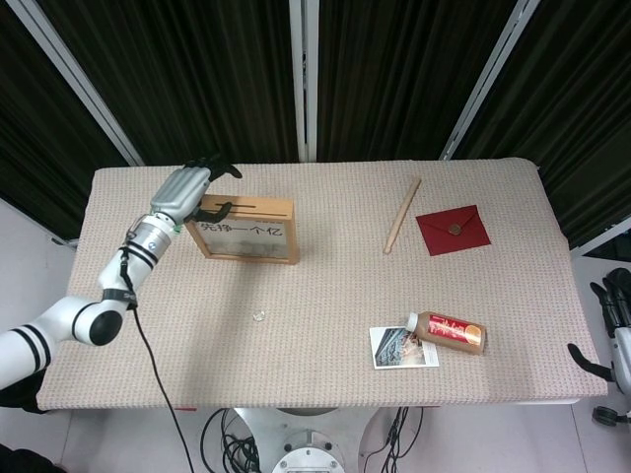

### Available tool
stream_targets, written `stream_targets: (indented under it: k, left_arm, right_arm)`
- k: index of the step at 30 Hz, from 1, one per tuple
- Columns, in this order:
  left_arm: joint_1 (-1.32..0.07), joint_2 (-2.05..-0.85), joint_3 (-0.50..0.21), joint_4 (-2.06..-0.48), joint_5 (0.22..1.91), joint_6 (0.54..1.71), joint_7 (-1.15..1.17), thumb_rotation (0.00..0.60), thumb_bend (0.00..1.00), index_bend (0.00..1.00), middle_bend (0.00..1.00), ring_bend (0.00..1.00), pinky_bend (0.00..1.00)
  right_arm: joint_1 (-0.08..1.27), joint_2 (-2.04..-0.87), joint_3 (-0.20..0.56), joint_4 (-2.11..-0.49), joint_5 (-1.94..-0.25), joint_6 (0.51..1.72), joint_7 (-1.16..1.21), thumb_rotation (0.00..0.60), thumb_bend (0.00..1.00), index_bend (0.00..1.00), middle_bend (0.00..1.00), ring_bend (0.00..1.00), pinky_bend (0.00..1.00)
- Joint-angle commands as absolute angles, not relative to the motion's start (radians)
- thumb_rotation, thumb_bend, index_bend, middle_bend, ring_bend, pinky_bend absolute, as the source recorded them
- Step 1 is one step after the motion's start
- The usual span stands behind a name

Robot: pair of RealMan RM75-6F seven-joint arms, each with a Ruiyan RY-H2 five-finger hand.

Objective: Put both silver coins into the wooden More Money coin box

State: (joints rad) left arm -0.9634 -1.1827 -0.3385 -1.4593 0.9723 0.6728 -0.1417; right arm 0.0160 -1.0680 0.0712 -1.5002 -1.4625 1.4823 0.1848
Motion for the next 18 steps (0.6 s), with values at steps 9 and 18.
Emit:
stream_targets:
  k: [9, 18]
  left_arm:
    - [-0.734, -1.076, -0.288, -1.790, 1.289, 1.127, -0.087, 0.600, 0.41, 0.27, 0.19, 0.01, 0.04]
    - [-0.481, -1.134, -0.056, -1.733, 1.717, 1.485, -0.033, 0.600, 0.40, 0.26, 0.19, 0.01, 0.06]
  right_arm:
    - [0.019, -1.054, 0.077, -1.511, -1.463, 1.486, 0.181, 0.600, 0.18, 0.00, 0.00, 0.00, 0.00]
    - [0.030, -1.067, 0.070, -1.527, -1.483, 1.478, 0.158, 0.600, 0.18, 0.00, 0.00, 0.00, 0.00]
